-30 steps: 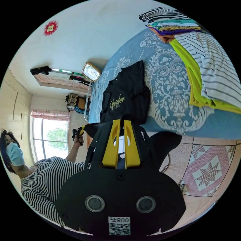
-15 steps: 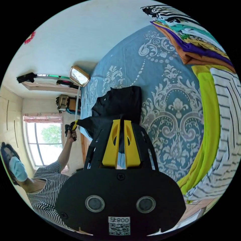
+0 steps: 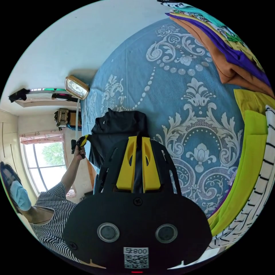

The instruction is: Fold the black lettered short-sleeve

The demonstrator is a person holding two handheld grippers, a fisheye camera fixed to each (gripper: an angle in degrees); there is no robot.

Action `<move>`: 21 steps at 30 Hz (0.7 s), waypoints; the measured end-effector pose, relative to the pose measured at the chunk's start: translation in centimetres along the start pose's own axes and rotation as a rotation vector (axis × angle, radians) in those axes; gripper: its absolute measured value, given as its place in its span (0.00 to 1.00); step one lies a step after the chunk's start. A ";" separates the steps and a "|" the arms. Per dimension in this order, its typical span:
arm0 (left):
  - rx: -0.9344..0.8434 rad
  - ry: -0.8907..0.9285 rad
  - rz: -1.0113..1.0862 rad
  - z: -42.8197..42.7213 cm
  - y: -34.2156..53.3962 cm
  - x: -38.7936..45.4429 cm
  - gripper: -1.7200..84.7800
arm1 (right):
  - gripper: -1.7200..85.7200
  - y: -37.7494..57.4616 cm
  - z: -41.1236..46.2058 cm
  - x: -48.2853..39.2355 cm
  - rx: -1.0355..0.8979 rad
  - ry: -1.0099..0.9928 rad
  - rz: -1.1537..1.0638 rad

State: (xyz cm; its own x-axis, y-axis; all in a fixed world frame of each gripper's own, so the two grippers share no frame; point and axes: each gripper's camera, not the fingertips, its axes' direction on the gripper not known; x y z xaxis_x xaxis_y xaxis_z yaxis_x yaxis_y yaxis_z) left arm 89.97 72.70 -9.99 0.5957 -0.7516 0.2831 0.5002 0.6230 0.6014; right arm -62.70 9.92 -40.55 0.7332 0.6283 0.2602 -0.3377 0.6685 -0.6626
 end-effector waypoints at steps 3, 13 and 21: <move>0.049 0.012 -0.001 0.6 0.1 2.3 0.07 | 0.06 0.0 0.0 -2.8 0.026 -0.009 0.002; -0.045 -0.113 0.375 6.9 6.8 22.7 0.09 | 0.08 4.1 2.3 -21.0 0.094 0.314 -0.250; -0.280 -0.495 0.934 21.6 11.7 44.1 0.12 | 0.08 10.8 16.5 -42.3 0.009 0.908 -1.018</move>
State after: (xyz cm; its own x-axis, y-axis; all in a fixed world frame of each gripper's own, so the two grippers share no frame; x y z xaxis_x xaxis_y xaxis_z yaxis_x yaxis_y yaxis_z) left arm 108.51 42.20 25.64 0.5276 0.0783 0.8459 0.1446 0.9729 -0.1802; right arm -107.10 -2.84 -47.15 0.7824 -0.6182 0.0750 0.5795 0.6787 -0.4512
